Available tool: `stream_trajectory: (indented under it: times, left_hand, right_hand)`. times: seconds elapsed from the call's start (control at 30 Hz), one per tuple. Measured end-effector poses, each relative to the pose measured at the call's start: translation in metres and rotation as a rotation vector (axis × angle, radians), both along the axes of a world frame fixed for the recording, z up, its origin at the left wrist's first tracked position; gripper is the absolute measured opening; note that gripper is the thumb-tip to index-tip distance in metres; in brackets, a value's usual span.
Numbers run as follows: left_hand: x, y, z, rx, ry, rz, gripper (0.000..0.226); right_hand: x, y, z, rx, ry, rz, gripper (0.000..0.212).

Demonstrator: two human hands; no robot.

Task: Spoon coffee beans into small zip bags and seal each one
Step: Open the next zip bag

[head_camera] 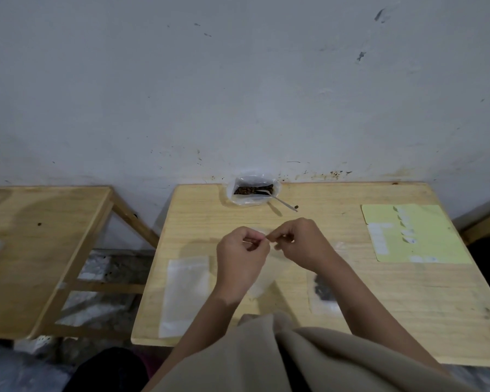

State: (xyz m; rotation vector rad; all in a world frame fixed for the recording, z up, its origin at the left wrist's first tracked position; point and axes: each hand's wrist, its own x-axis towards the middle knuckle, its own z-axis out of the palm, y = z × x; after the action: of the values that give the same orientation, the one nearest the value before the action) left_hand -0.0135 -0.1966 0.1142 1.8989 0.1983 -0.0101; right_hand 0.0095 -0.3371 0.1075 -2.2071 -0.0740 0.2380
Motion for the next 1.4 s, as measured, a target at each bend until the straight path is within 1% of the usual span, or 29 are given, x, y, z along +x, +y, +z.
stream_trajectory:
  times: [0.07,0.1,0.13,0.23,0.27,0.3,0.37,0.47,0.57,0.63,0.67,0.77,0.87,0.93,1.0,1.07,1.1,1.13,1.2,1.27,1.3,1.33,1.37,1.4]
  left_hand:
    - [-0.001,0.000,-0.001,-0.046,-0.056,-0.073,0.017]
    - [-0.001,0.002,-0.004,-0.019,-0.093,-0.116,0.028]
    - [0.000,0.006,-0.009,0.067,-0.133,-0.168,0.046]
    - [0.004,0.018,-0.029,0.475,-0.164,-0.359,0.116]
    - [0.005,0.021,-0.036,0.572,-0.153,-0.395,0.129]
    - [0.006,0.022,-0.042,0.632,-0.143,-0.416,0.134]
    - [0.008,0.022,-0.054,0.691,-0.149,-0.429,0.133]
    - [0.011,0.024,-0.065,0.730,-0.219,-0.421,0.123]
    - [0.015,0.030,-0.077,0.755,-0.270,-0.407,0.119]
    - [0.018,0.034,-0.083,0.761,-0.273,-0.419,0.120]
    - [0.020,0.037,-0.086,0.754,-0.268,-0.429,0.120]
    - [0.026,0.041,-0.091,0.722,-0.229,-0.436,0.121]
    - [0.028,0.038,-0.092,0.698,-0.185,-0.411,0.122]
    - [0.030,0.033,-0.091,0.648,-0.184,-0.367,0.123]
    - [0.034,0.025,-0.088,0.600,-0.220,-0.332,0.118]
    - [0.042,0.020,-0.088,0.559,-0.262,-0.296,0.110]
    - [0.046,0.018,-0.089,0.537,-0.252,-0.273,0.107]
    - [0.051,0.018,-0.091,0.522,-0.228,-0.259,0.107]
    - [0.059,0.020,-0.094,0.512,-0.159,-0.260,0.111]
    - [0.069,0.023,-0.096,0.481,-0.071,-0.267,0.120]
    - [0.075,0.025,-0.097,0.462,-0.035,-0.273,0.124]
    - [0.080,0.028,-0.099,0.446,-0.006,-0.284,0.127]
    - [0.085,0.031,-0.101,0.427,0.016,-0.302,0.128]
    - [0.091,0.035,-0.103,0.402,0.035,-0.321,0.128]
  right_hand:
    - [0.002,-0.001,0.002,0.002,-0.023,-0.055,0.023]
    - [0.003,-0.002,0.003,0.028,-0.030,-0.100,0.018]
    - [0.004,-0.004,0.004,0.062,-0.029,-0.141,0.014]
    - [0.008,-0.009,0.007,0.143,0.016,-0.202,0.010]
    - [0.010,-0.011,0.009,0.153,0.029,-0.202,0.010]
    - [0.011,-0.011,0.010,0.157,0.041,-0.194,0.010]
    - [0.015,-0.012,0.012,0.163,0.075,-0.169,0.012]
    - [0.021,-0.015,0.016,0.141,0.137,-0.127,0.018]
    - [0.029,-0.019,0.021,0.089,0.164,-0.066,0.017]
    - [0.036,-0.022,0.024,0.074,0.176,-0.029,0.012]
    - [0.039,-0.023,0.024,0.069,0.181,-0.014,0.010]
    - [0.048,-0.022,0.022,0.036,0.204,0.020,0.014]
    - [0.057,-0.020,0.015,0.024,0.231,0.017,0.024]
    - [0.060,-0.017,0.008,0.043,0.265,0.016,0.029]
    - [0.061,-0.014,0.000,0.070,0.290,0.020,0.030]
    - [0.062,-0.012,-0.008,0.137,0.279,0.002,0.021]
    - [0.064,-0.012,-0.012,0.190,0.265,-0.028,0.015]
    - [0.066,-0.012,-0.017,0.244,0.246,-0.083,0.014]
    - [0.072,-0.015,-0.028,0.298,0.184,-0.262,0.023]
    - [0.084,-0.022,-0.041,0.214,0.103,-0.425,0.022]
    - [0.090,-0.027,-0.049,0.133,0.077,-0.458,0.018]
    - [0.095,-0.031,-0.057,0.059,0.066,-0.446,0.016]
    - [0.101,-0.035,-0.065,-0.004,0.078,-0.399,0.022]
    - [0.107,-0.037,-0.073,-0.058,0.116,-0.338,0.032]
